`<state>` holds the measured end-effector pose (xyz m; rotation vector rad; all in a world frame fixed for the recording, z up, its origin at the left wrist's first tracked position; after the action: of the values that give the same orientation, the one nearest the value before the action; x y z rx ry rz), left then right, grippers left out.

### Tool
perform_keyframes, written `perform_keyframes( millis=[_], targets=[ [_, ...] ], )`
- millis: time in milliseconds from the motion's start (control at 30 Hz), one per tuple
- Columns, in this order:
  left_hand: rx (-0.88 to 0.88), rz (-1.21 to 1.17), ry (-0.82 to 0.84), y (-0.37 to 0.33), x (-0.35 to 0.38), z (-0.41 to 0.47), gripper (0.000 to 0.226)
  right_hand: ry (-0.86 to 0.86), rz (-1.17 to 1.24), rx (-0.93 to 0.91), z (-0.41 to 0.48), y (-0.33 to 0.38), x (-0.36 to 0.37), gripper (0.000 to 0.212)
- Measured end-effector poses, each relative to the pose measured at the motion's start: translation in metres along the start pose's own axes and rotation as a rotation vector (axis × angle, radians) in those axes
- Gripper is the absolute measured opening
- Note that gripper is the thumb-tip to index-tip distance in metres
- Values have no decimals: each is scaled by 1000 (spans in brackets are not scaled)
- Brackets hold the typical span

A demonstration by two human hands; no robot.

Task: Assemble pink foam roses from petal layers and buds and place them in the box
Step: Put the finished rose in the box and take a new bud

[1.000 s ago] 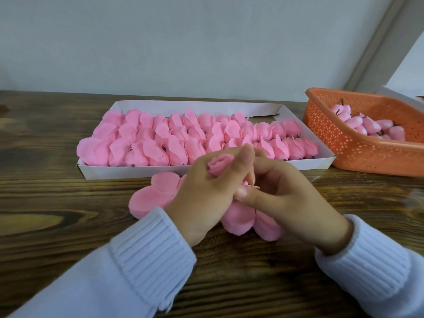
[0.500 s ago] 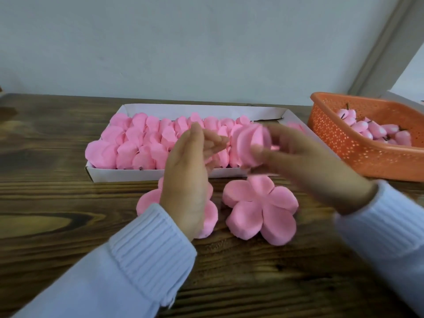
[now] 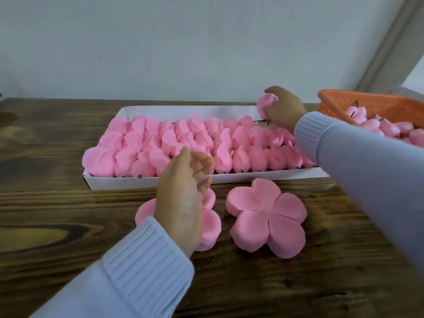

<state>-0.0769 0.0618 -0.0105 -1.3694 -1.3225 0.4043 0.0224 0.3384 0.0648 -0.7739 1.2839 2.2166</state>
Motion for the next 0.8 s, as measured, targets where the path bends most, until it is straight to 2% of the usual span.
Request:
perform_keyframes(
  millis=[100,267,433,567,667,800],
  targets=[
    [-4,0,3,2,2,1,40,41,-117,-4,0,-6,9,18],
    [11,22,17,3,3,2,37,140,-297,-70,-1,-11,22,38],
    [30,44,34,2,4,0,36,228,-433,-115,-2,-14,28,17],
    [28,48,44,2,5,-1,37,266,-598,-196,-3,-13,33,29],
    [37,57,52,1,7,0,36,261,-593,-233,-2,-13,38,33],
    [42,66,63,1,9,0,36,165,-401,-146,6,-14,29,40]
  ],
)
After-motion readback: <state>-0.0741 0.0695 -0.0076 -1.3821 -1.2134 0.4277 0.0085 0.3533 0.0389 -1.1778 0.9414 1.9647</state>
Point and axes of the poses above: each hand's wrist, its own z-axis towards the middle knuckle, its own x-axis out of the palm, y = z × x, the point moved 10 cm from there along z, towards the middle knuckle, and after that the axes turned 15 degrees about -y, right-handed, at the moved point
